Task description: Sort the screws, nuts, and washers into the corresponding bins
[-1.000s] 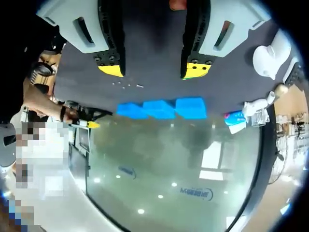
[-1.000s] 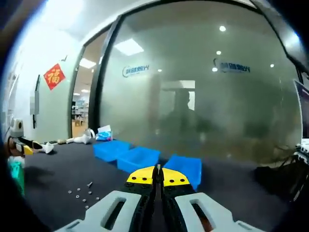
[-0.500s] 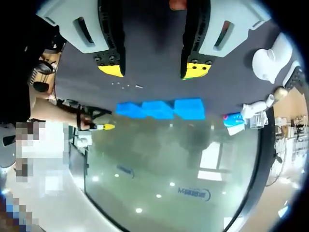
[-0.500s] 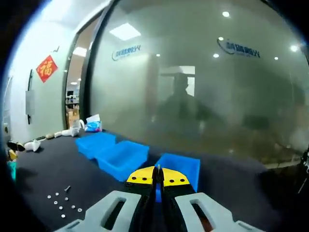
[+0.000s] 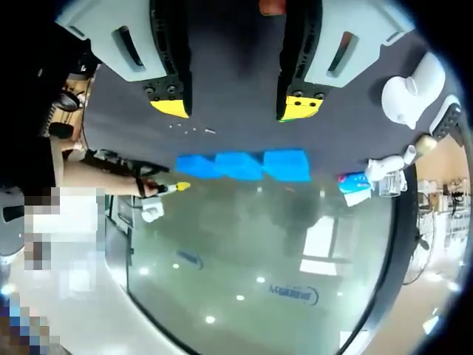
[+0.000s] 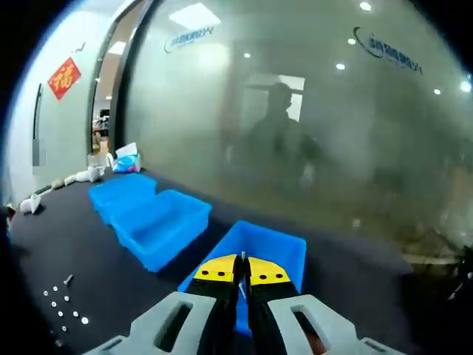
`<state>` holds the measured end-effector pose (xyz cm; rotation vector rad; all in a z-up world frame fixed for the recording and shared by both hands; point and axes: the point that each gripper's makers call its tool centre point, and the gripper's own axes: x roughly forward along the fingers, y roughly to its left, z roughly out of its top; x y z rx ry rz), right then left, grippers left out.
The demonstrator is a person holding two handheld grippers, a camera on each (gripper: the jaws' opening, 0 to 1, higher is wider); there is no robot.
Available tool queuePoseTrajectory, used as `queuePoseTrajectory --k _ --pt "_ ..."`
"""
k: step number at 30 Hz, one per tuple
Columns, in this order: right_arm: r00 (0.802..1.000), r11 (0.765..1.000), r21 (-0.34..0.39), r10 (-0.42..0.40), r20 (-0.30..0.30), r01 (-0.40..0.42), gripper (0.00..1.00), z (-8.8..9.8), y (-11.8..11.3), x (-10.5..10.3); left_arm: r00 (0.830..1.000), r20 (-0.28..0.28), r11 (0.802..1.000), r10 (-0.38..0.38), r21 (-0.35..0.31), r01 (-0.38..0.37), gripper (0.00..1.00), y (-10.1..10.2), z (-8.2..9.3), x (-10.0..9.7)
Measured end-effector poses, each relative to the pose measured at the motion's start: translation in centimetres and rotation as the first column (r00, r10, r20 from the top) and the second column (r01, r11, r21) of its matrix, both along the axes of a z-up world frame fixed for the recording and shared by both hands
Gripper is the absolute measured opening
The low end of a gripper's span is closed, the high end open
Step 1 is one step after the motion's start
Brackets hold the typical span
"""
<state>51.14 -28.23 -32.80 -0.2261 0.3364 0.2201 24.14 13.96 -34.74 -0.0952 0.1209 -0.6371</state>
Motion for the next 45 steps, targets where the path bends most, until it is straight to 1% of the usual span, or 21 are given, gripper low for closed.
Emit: queuePoseTrajectory --k 2,4,8,10,12,13,14,15,16,17,18,21,24,28,32,34,37,42,45 --pt "1.000 1.000 -0.001 -0.005 -0.013 0.005 0.01 -0.3 0.1 0.4 1.000 0.000 1.000 0.001 0.002 -0.001 0.45 0.0 0.0 -0.1" --pt "1.000 1.000 -0.007 -0.015 -0.011 0.015 0.01 -0.3 0.0 0.8 1.000 0.002 1.000 0.002 0.003 -0.002 0.45 0.0 0.1 -0.2" --pt "0.999 0.999 0.020 -0.028 -0.026 0.028 0.01 -0.7 0.1 1.2 1.000 0.006 1.000 0.006 0.005 -0.006 0.45 0.1 0.3 -0.3" --pt "0.999 0.999 0.004 -0.033 -0.026 0.033 0.02 -1.0 0.1 1.3 1.000 0.006 1.000 0.008 0.006 -0.008 0.45 0.2 0.3 -0.3" --pt "0.999 0.999 -0.022 -0.045 -0.005 0.045 0.03 -0.9 -0.1 1.2 1.000 0.006 1.000 0.009 0.007 -0.009 0.45 0.3 0.3 -0.3" --pt "0.999 0.999 -0.023 -0.044 -0.005 0.044 0.03 -0.9 -0.1 1.2 1.000 0.005 1.000 0.009 0.006 -0.009 0.45 0.3 0.3 -0.3" --pt "1.000 0.999 -0.026 -0.024 0.006 0.024 0.05 -0.8 0.2 1.1 1.000 0.004 1.000 0.009 0.007 -0.009 0.45 0.3 0.3 -0.3" --pt "1.000 0.999 -0.031 -0.024 0.013 0.024 0.12 -0.7 0.2 1.0 1.000 0.003 1.000 0.010 0.011 -0.010 0.45 0.3 0.2 -0.3" --pt "0.999 0.998 -0.053 -0.023 0.030 0.025 0.19 -0.5 0.2 1.1 1.000 0.003 1.000 0.008 0.011 -0.008 0.45 0.3 0.2 -0.3" --pt "0.999 0.998 -0.061 -0.029 0.034 0.031 0.24 -0.5 0.1 1.0 1.000 0.001 1.000 0.008 0.009 -0.008 0.45 0.3 0.2 -0.3" --pt "0.999 0.998 -0.062 -0.031 0.031 0.032 0.24 -0.5 0.0 0.9 1.000 0.001 1.000 0.007 0.008 -0.007 0.45 0.2 0.2 -0.3" --pt "0.998 0.999 -0.037 -0.036 0.048 0.037 0.27 0.0 0.1 0.3 1.000 0.000 1.000 0.004 0.006 -0.004 0.45 0.1 0.2 -0.3" --pt "0.998 0.999 -0.021 -0.040 0.052 0.041 0.27 0.2 0.0 -0.3 1.000 -0.002 1.000 0.001 0.005 -0.001 0.45 -0.1 0.1 -0.3" --pt "0.997 0.999 -0.009 -0.038 0.060 0.039 0.27 0.3 -0.2 -1.5 1.000 -0.002 1.000 -0.002 0.004 0.002 0.45 -0.2 0.1 -0.3" --pt "0.996 0.998 -0.027 -0.046 0.077 0.048 0.26 0.2 -0.5 -3.2 1.000 0.002 1.000 -0.002 0.001 0.002 0.45 -0.3 0.3 -0.3" --pt "0.996 0.999 -0.008 -0.037 0.082 0.038 0.26 0.3 -0.1 -4.5 1.000 0.004 1.000 -0.004 0.001 0.004 0.45 -0.4 0.4 -0.3" --pt "0.994 1.000 0.021 -0.024 0.111 0.022 0.26 0.8 0.6 -7.0 1.000 0.005 1.000 -0.008 0.000 0.008 0.45 -0.5 0.4 -0.4" --pt "0.994 0.999 0.033 -0.008 0.112 0.005 0.26 1.1 1.2 -10.3 1.000 0.004 1.000 -0.017 0.005 0.017 0.45 -1.0 0.6 -0.5" --pt "0.990 0.995 0.095 -0.013 0.142 -0.001 0.26 1.9 1.5 -12.6 1.000 0.008 1.000 -0.023 0.002 0.023 0.45 -1.3 0.7 -0.8"
